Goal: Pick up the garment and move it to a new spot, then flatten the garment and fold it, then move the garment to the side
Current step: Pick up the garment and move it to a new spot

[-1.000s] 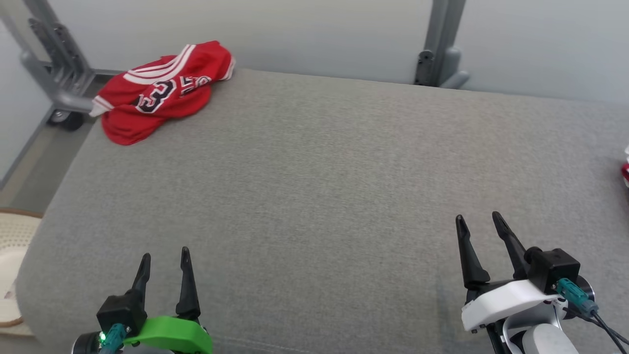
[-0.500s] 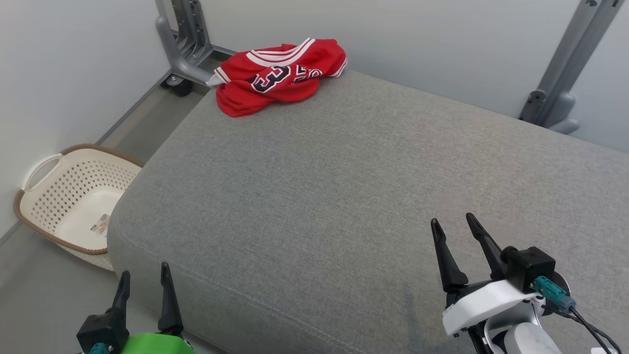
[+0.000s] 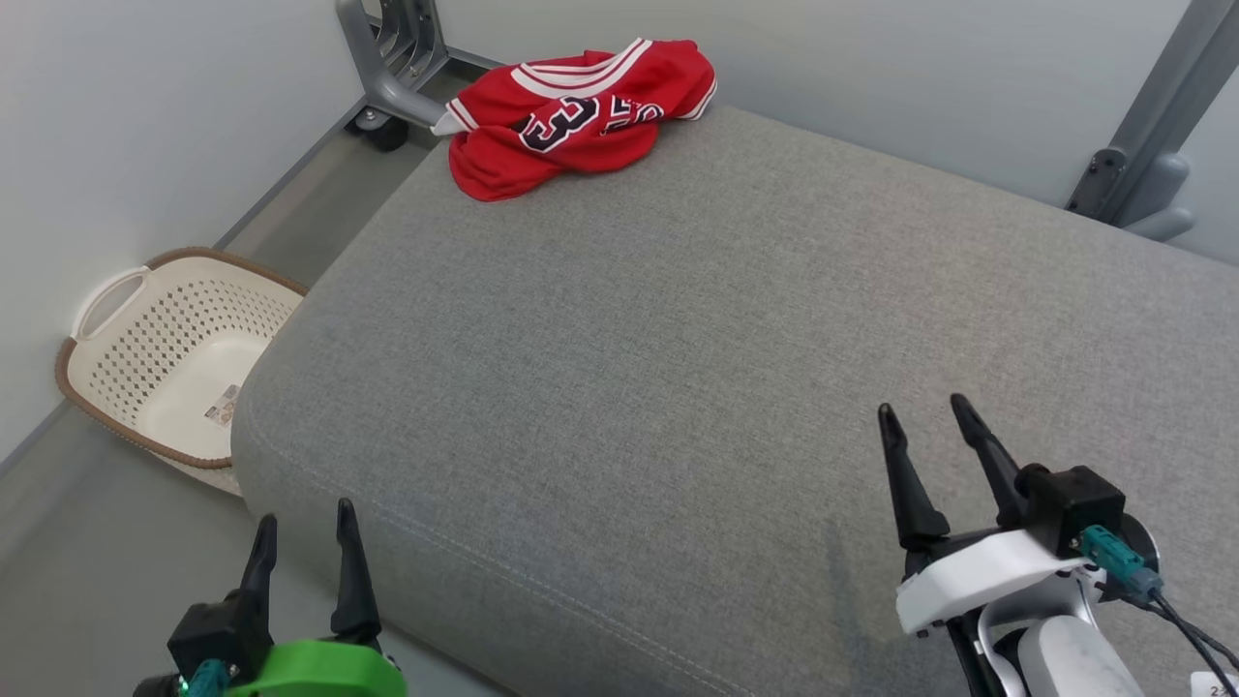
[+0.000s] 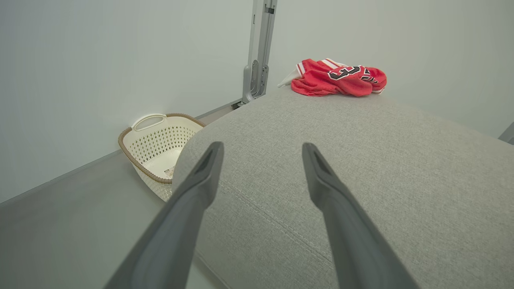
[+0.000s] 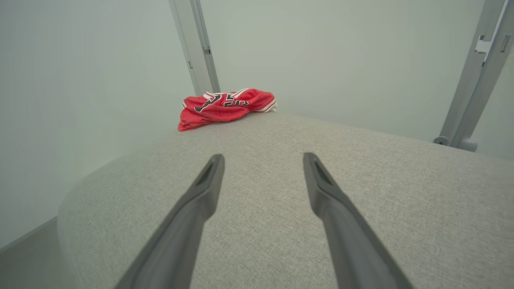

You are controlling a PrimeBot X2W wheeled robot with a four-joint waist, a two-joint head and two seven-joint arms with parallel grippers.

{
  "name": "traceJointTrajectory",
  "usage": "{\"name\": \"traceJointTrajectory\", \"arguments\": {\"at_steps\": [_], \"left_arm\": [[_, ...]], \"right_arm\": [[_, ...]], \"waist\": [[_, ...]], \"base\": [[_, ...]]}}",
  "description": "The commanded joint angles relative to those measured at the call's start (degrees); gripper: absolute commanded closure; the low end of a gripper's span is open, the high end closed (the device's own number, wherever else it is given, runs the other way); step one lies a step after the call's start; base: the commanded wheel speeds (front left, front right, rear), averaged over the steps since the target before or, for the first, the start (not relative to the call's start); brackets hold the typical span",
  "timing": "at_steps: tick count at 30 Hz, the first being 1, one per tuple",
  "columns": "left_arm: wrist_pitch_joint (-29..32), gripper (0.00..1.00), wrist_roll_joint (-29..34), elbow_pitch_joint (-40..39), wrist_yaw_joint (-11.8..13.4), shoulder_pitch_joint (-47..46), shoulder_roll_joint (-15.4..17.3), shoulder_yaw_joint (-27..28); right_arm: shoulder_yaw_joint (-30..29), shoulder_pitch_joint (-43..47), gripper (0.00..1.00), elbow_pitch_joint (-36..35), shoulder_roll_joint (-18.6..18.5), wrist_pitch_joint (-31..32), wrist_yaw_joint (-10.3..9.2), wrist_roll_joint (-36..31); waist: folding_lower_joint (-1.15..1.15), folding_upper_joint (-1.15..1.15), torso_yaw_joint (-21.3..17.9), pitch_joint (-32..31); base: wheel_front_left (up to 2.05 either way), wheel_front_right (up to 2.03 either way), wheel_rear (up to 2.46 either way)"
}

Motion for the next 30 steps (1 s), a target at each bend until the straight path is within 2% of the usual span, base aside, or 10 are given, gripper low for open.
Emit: {"name": "traceJointTrajectory", "arguments": {"at_steps": [1,7,13,14,15,22,26,30], "left_arm": [[0.03,0.00,-0.10,0.10,-0.44,-1.54,-0.19,-0.18],[0.03,0.00,0.87,-0.34,-1.75,-9.45,1.94,0.61],[1.72,0.00,2.35,-0.12,-4.34,-24.21,8.38,1.75],[3.31,0.00,2.86,0.74,-5.21,-29.93,11.06,2.26],[4.48,0.00,3.16,1.41,-5.69,-32.88,12.40,2.30],[14.37,0.00,-0.59,9.30,-9.78,-52.93,19.31,1.91],[18.71,0.00,-3.10,14.84,-10.61,-61.80,23.63,1.04],[22.38,0.00,-4.22,20.58,-10.89,-67.01,26.36,-3.20]], "right_arm": [[-0.60,0.13,0.00,-0.67,-0.18,0.08,-0.08,-0.48],[-3.03,-0.94,0.00,-5.93,-0.22,3.13,-0.08,-3.96],[-3.83,-4.49,0.00,-12.75,-0.23,6.45,-0.08,-7.48],[-3.81,-5.87,0.00,-14.85,-0.21,7.23,-0.08,-8.41],[-3.79,-6.56,0.00,-15.85,-0.21,7.57,-0.08,-8.75],[-3.21,-9.71,0.00,-22.62,-0.18,9.33,-0.08,-10.00],[-3.88,-9.82,0.00,-25.30,-0.16,9.94,-0.08,-10.95],[-5.12,-9.49,0.00,-27.50,-0.11,10.02,-0.08,-11.70]], "waist": [[0.00,0.00,0.01,0.94],[0.00,0.00,-3.20,6.49],[0.00,0.00,-9.09,14.82],[0.00,0.00,-11.34,17.82],[0.00,0.00,-12.48,19.35],[0.00,0.00,-20.10,29.12],[0.00,0.00,-24.21,33.58],[0.00,0.00,-27.36,37.18]], "base": [[0.00,0.00,0.00],[0.00,0.00,0.00],[0.00,0.00,0.00],[0.00,0.00,0.00],[0.00,0.00,0.00],[0.00,0.00,0.00],[0.00,0.00,0.00],[0.00,0.00,0.00]]}}
